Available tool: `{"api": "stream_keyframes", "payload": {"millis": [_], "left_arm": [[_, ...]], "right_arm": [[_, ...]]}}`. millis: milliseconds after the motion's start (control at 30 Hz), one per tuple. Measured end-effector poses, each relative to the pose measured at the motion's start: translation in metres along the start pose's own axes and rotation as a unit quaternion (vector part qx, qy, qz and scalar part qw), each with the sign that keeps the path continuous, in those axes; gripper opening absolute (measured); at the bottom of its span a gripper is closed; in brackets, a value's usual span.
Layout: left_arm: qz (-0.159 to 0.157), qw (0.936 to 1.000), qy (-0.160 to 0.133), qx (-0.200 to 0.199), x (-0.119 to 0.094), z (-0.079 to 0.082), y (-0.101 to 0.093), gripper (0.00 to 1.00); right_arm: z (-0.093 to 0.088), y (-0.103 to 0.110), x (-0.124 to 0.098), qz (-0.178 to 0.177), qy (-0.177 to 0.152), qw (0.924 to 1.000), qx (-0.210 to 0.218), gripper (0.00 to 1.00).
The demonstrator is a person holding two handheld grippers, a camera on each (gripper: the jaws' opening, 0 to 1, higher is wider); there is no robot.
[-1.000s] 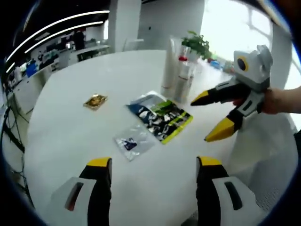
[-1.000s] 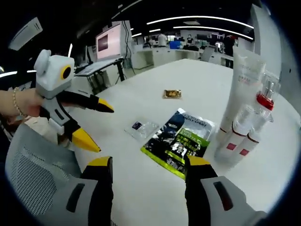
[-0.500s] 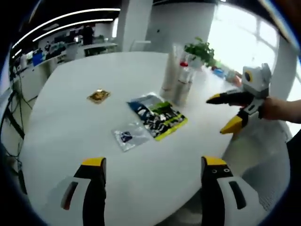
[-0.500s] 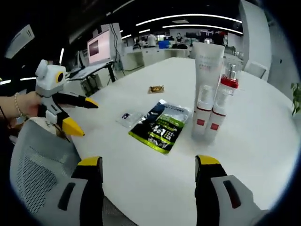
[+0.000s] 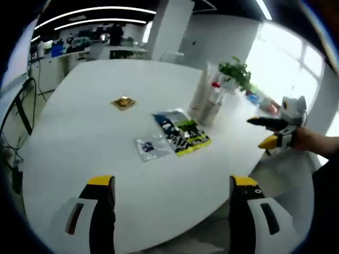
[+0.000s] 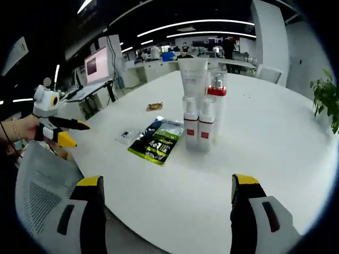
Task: Arrange the skincare products in the storage area until every visible bottle or jar stands upright without overlapping.
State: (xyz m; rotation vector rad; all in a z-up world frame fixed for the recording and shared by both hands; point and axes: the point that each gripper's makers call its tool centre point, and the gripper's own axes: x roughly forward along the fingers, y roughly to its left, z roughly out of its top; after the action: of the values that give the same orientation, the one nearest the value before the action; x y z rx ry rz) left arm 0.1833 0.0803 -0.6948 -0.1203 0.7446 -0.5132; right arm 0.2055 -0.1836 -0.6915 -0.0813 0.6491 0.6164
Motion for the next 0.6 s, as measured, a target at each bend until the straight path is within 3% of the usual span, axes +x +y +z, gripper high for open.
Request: {"api": "stream_keyframes", "payload": {"millis": [267,433,600], "left_arm": [[-0.007,0.9998,-0.015,0.015,-0.005,0.009,-0.006,0.98],[-0.012,0.9999,-0.010,0.007,-0.004,0.011,-0.008,0.99],[-0.003,0.9999,0.009,0.014,-0.006,0.008,-0.011,0.99]], "right_arm": [[0.000,-0.001,-0.011,0.000,-0.006,0.9998,0.019,0.99],[-0.004,-0.003,-0.011,0.008,0.010,0.9999,-0.003,0.99],[-0.008,-0.010,-0.012,0.010,0.017,0.9997,0.016,0.99]]}}
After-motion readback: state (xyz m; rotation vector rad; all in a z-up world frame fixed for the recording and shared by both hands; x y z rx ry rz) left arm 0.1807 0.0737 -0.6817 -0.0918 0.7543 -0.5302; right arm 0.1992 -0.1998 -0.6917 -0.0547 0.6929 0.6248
